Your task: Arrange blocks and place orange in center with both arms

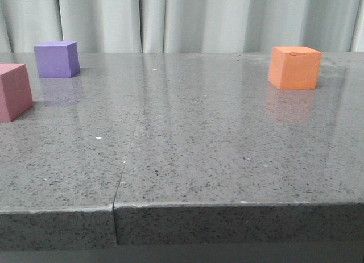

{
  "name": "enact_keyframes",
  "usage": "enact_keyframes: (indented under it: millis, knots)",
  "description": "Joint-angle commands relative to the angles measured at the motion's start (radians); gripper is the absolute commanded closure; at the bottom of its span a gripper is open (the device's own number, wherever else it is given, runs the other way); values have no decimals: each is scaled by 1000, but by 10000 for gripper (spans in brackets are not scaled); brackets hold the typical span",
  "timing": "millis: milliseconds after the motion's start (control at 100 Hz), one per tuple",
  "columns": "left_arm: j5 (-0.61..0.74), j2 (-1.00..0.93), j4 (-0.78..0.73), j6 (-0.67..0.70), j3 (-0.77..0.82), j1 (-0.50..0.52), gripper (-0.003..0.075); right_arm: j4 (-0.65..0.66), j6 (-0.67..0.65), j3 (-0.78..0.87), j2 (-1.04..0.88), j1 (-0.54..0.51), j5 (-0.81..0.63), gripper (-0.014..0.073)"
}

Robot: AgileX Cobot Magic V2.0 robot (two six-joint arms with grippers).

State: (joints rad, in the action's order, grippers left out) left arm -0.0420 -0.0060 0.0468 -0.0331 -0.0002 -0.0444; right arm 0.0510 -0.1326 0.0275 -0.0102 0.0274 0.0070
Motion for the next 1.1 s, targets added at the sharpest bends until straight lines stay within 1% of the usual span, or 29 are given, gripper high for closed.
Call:
enact_keyframes:
  millis: [0, 770, 890, 960, 1090]
  knots:
    - [83, -29, 6, -1, 42, 2, 741, 9, 7, -17, -24, -3, -77, 663]
    - [83, -29, 6, -1, 42, 2, 741, 9, 7, -17, -24, -3, -77, 663]
    - [83, -29, 6, -1, 42, 2, 741, 8, 7, -20, -24, -3, -99, 663]
    - [83, -29, 6, -1, 42, 2, 741, 7, 7, -24, -17, -3, -81, 662]
    - [83, -29, 6, -1, 42, 2, 741, 7, 7, -76, 13, -3, -7, 663]
